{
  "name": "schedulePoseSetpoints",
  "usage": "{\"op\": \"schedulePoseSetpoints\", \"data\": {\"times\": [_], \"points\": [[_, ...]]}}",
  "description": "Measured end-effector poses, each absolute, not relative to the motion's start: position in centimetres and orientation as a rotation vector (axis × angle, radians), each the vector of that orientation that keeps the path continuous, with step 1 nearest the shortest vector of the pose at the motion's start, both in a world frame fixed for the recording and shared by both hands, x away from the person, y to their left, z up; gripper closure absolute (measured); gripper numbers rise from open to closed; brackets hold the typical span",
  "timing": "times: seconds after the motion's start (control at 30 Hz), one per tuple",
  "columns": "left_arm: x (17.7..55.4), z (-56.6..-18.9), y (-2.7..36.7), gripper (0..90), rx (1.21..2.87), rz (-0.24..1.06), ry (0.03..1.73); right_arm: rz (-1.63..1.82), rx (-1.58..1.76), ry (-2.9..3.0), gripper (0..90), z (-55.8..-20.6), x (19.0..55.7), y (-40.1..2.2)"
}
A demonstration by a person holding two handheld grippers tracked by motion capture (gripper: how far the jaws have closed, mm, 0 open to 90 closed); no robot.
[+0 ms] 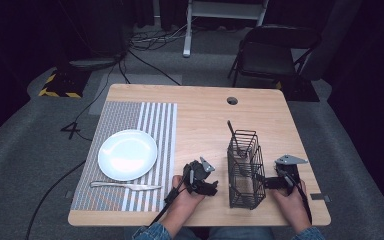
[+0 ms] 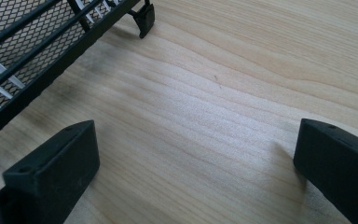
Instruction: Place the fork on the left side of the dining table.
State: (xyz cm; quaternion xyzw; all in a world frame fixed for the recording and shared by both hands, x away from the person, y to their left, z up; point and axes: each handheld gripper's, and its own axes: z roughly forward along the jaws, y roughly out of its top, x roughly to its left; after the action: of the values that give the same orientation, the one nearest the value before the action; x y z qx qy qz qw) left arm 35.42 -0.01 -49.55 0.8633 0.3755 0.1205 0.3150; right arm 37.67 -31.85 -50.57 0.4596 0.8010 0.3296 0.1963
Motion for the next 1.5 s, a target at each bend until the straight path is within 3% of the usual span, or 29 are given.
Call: {"op": "schedulePoseSetpoints", "data": {"times": [0.13,0.43,0.6,0.93,1.5], "points": [[35.7,-48.7,0.7,30.0,2.25,0.274,0.997,0.922,1.286,2.244,0.1,-50.6,37.7,-31.9],[35.9,-45.3,1.9,32.7,2.206,0.267,0.952,0.919,1.297,2.235,0.2,-50.6,37.6,-31.9],[36.4,-43.9,2.4,38.8,2.199,0.232,0.928,0.918,1.303,2.232,0.2,-50.6,37.6,-31.9],[37.8,-40.6,2.6,41.2,2.159,0.184,0.872,0.917,1.302,2.23,0.7,-50.6,37.5,-31.9],[40.3,-36.5,1.6,41.6,2.046,0.22,0.84,0.926,1.29,2.232,2.4,-50.6,37.4,-31.9]]}}
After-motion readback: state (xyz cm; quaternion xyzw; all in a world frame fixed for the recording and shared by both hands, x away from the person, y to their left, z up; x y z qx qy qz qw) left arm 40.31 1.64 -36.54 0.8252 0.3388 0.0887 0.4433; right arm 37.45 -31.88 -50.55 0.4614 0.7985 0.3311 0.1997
